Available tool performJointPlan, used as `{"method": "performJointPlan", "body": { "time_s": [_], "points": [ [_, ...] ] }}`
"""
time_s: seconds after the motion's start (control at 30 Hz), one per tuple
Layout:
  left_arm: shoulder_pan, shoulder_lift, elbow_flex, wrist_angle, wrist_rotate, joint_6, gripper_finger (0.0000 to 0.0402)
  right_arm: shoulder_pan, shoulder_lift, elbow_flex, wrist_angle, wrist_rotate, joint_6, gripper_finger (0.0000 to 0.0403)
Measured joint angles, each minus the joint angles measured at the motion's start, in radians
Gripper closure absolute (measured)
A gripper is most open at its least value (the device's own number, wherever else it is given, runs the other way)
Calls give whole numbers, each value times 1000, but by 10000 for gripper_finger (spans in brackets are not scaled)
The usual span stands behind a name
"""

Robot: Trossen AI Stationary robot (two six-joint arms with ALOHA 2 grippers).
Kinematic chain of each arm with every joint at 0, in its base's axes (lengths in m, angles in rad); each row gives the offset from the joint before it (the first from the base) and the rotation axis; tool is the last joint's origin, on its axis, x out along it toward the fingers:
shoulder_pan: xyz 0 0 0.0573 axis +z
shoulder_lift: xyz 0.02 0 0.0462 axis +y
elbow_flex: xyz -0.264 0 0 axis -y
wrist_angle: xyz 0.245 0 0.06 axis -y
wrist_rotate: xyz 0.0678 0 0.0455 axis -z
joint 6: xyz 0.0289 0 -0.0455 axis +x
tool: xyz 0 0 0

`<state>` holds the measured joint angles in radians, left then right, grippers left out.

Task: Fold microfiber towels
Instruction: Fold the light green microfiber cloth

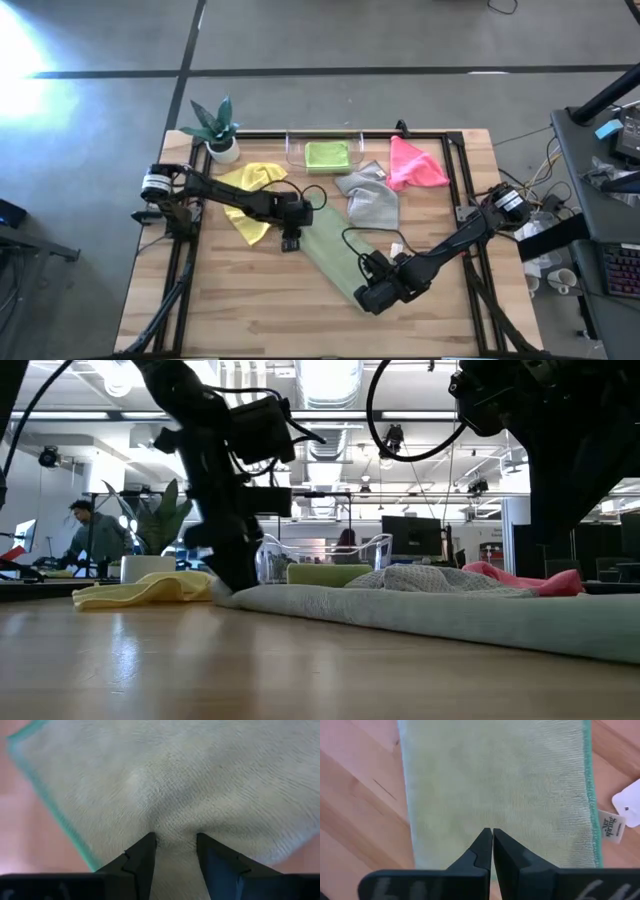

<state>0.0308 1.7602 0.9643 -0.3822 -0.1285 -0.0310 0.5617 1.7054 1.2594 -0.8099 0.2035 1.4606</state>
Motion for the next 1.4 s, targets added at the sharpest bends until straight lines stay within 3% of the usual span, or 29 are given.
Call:
{"method": "performJointPlan", "body": {
  "time_s": [0.17,0.43,0.7,0.87,1.07,1.4],
  "points": [
    [73,7,3,55,-117,94,269,0,0,-1,-2,7,21,394],
    [128,-34,17,5,-117,89,269,0,0,-1,-5,8,22,394],
    [20,-143,24,44,-64,-71,269,-15,-1,-10,-37,10,14,394],
    [-87,-157,23,174,-60,-209,269,-15,-28,-10,-60,27,-26,394],
    [-209,-125,23,378,-62,-326,269,-15,-98,-10,-100,87,-92,394],
    [-321,-10,22,598,-125,-366,269,-15,-184,-10,-126,113,-142,394]
  ]
}}
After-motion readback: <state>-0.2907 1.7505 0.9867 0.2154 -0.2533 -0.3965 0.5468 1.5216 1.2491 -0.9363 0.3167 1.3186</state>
